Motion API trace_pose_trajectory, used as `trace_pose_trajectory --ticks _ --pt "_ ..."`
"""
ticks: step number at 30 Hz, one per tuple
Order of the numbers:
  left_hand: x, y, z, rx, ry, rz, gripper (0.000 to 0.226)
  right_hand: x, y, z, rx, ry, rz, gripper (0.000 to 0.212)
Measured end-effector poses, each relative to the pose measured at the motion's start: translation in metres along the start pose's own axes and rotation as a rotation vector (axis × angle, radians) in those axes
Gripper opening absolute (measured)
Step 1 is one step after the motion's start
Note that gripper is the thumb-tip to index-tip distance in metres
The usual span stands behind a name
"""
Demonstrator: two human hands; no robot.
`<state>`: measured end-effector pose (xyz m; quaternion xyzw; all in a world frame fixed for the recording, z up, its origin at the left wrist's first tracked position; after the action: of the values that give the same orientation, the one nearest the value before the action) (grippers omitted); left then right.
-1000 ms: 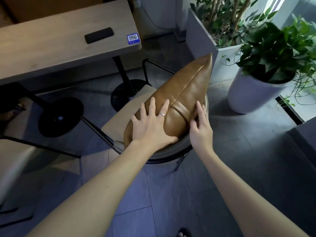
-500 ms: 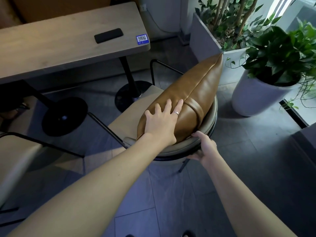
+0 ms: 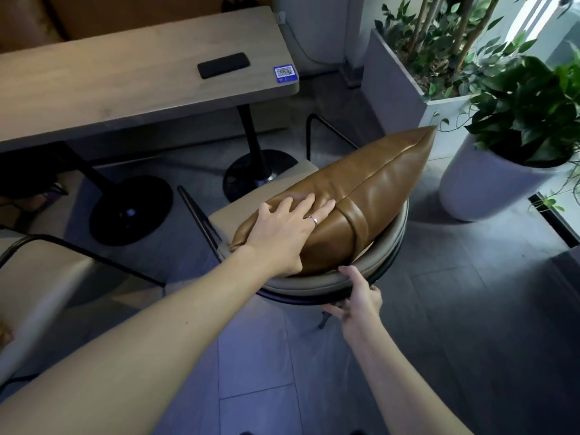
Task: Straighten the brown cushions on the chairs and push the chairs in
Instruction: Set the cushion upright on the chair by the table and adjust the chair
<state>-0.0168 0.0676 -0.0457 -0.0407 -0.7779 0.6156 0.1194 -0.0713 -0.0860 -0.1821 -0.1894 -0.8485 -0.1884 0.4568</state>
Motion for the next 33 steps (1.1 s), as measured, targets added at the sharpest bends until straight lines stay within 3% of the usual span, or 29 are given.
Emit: trace_pose_trajectory --ticks 3,8,18,25,33 --pt "0.009 0.004 -0.023 -0.024 0.020 -0.007 0.119 0.010 0.021 0.022 -0.014 -0.002 0.031 0.079" --pt "0.015 0.010 -0.052 -0.012 0.028 -0.012 0.119 0.018 0.052 0.038 -0.048 0.014 0.033 0.071" --pt "0.009 0.025 -0.126 0.029 0.021 -0.027 0.120 0.013 0.123 0.066 -0.052 0.002 0.006 0.090" --pt "-0.006 0.033 -0.168 0.087 -0.133 -0.093 0.117 0.016 0.180 0.080 -0.050 0.063 -0.067 0.077" --pt "-0.015 0.047 -0.205 0.075 -0.331 -0.086 0.120 0.012 0.250 0.099 -0.037 0.085 -0.133 0.083"
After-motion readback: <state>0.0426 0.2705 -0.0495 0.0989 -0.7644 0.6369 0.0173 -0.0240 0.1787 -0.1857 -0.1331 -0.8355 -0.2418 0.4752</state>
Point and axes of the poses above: each hand's wrist, its own x-axis away from the middle knuckle, its own y-axis out of the palm, z = x × y, the point moved 5 cm from there along -x, towards the middle knuckle, and after that the axes turned 1 degree about -x, right-handed, at the moved point
